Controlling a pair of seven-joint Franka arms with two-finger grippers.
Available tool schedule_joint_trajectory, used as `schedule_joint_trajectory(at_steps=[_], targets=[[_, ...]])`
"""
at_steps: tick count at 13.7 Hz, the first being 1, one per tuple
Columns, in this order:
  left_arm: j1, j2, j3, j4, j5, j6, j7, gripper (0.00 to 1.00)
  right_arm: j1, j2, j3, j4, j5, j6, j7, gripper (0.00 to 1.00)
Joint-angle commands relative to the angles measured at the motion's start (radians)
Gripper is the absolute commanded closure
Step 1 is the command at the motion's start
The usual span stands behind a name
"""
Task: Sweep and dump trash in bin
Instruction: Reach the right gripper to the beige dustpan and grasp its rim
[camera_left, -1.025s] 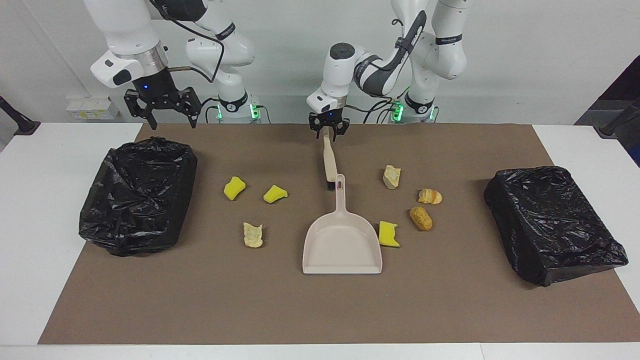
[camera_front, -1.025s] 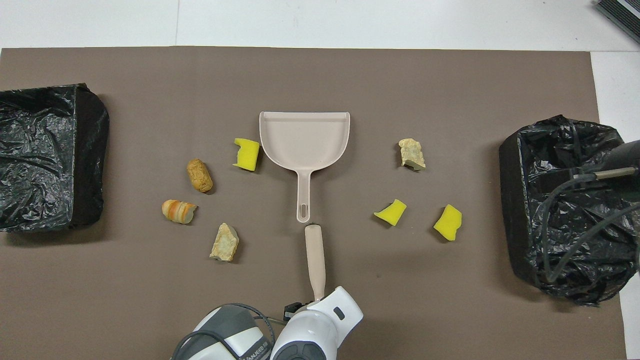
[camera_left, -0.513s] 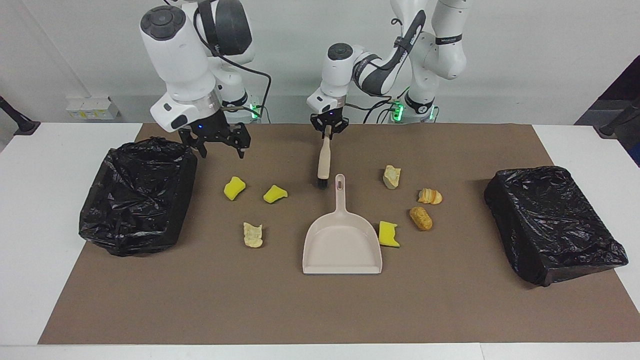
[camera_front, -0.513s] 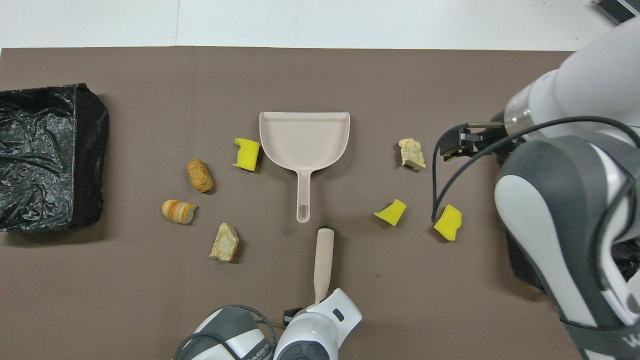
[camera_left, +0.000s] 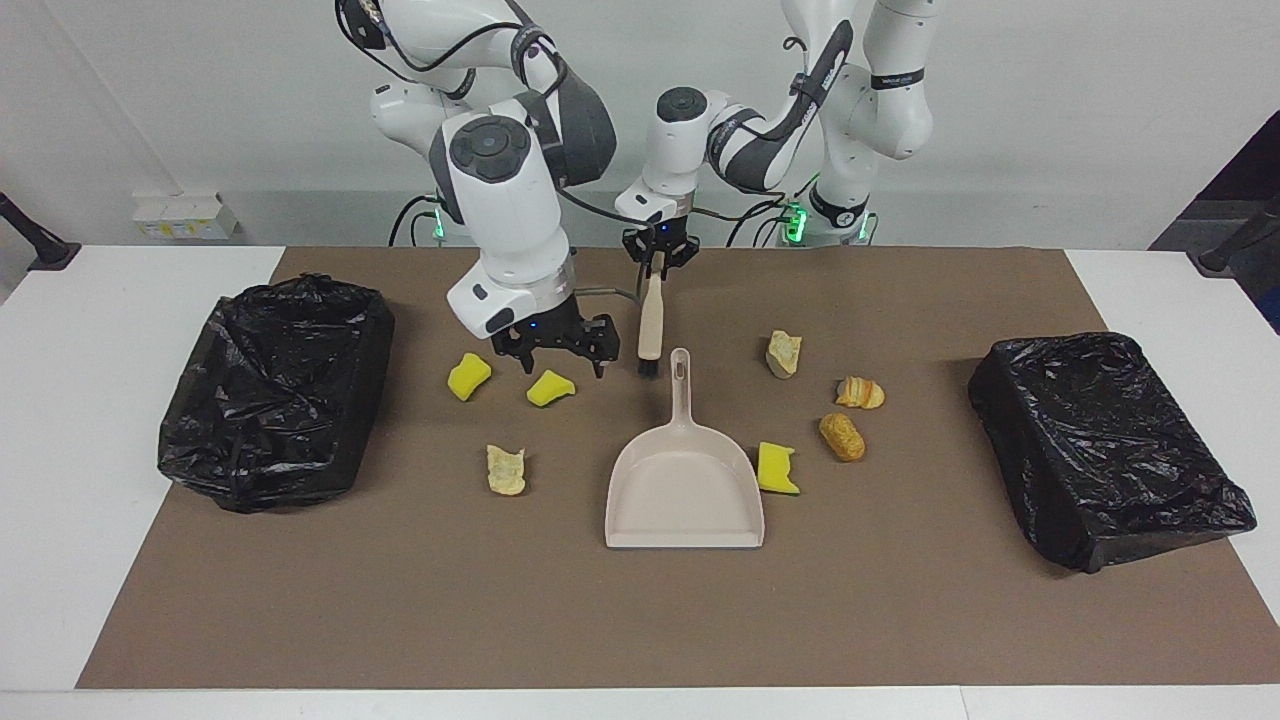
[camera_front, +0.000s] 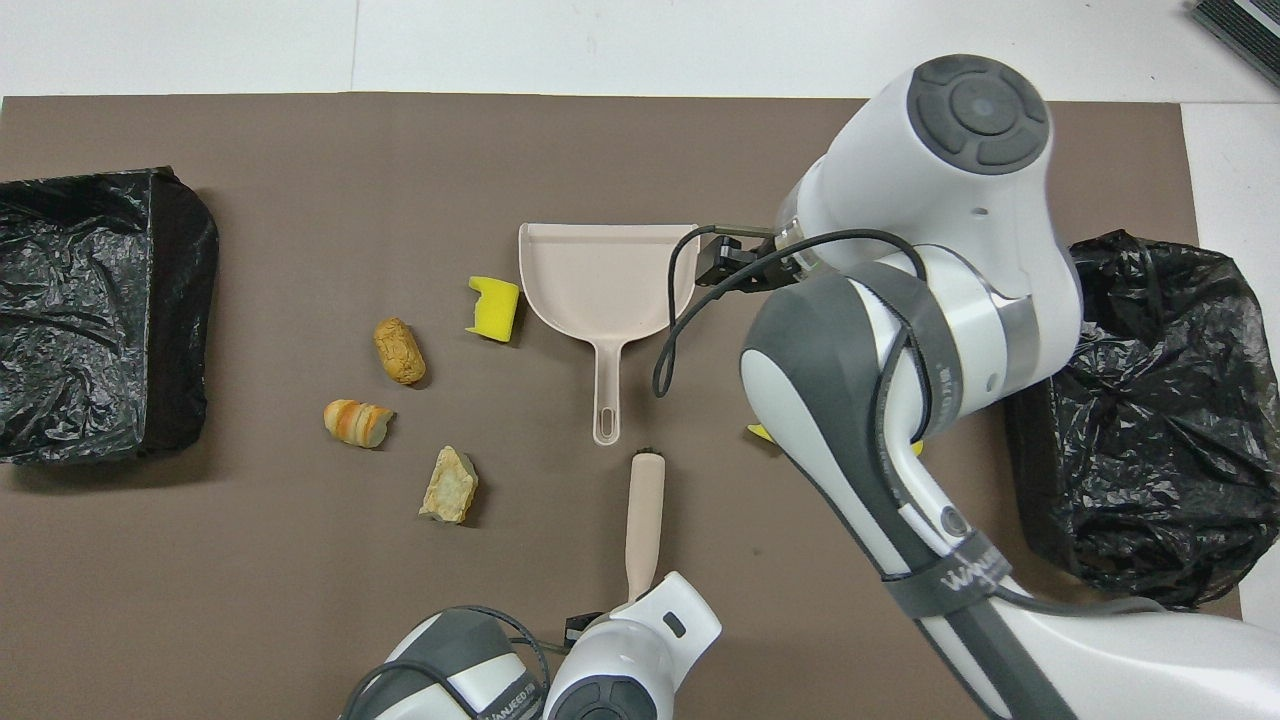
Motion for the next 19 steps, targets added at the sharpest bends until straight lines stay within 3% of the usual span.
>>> schedule_joint_trajectory(at_steps=[1,2,3,7,9,10,14,15,16,17,18,19], targets=[[0.010,-0.006,0.006,0.003,-0.009,-0.005,-0.007,1.00,0.038,0.069,0.003,0.048,0.024,0.036,0.061,0.00],[0.011,-0.004,0.006,0.003,-0.009,-0.002,-0.007,0.95,0.050,0.084,0.003,0.048,0.024,0.057,0.072,0.00],[0.014,0.000,0.008,0.003,-0.009,-0.002,0.005,0.71,0.070,0.108,0.006,0.048,0.032,0.077,0.092,0.00],[0.031,0.005,0.006,0.008,-0.009,-0.003,0.014,0.46,0.147,0.172,0.009,0.025,0.056,0.218,0.190,0.00],[0.031,0.005,0.006,0.006,-0.009,-0.006,0.017,0.49,0.176,0.198,0.010,-0.015,0.053,0.289,0.199,0.00],[0.031,0.005,0.006,0.005,-0.009,-0.006,0.019,0.54,0.194,0.198,0.009,-0.041,0.047,0.297,0.185,0.00],[0.030,0.003,0.005,-0.005,-0.009,-0.008,0.031,0.54,0.196,0.162,0.009,-0.144,0.036,0.303,0.113,0.00],[0.030,0.003,0.005,-0.005,-0.009,-0.010,0.033,0.56,0.196,0.156,0.009,-0.151,0.035,0.292,0.110,0.04],[0.030,0.003,0.005,-0.006,-0.009,-0.010,0.033,0.56,0.195,0.156,0.009,-0.152,0.035,0.291,0.104,0.23],[0.030,0.003,0.005,-0.006,-0.009,-0.010,0.033,0.54,0.195,0.159,0.009,-0.147,0.035,0.291,0.103,0.53],[0.030,0.003,0.005,-0.006,-0.009,-0.010,0.037,0.48,0.195,0.159,0.009,-0.145,0.036,0.289,0.106,1.00],[0.030,0.003,0.005,-0.006,-0.009,-0.010,0.057,0.49,0.196,0.159,0.009,-0.145,0.048,0.288,0.124,1.00]])
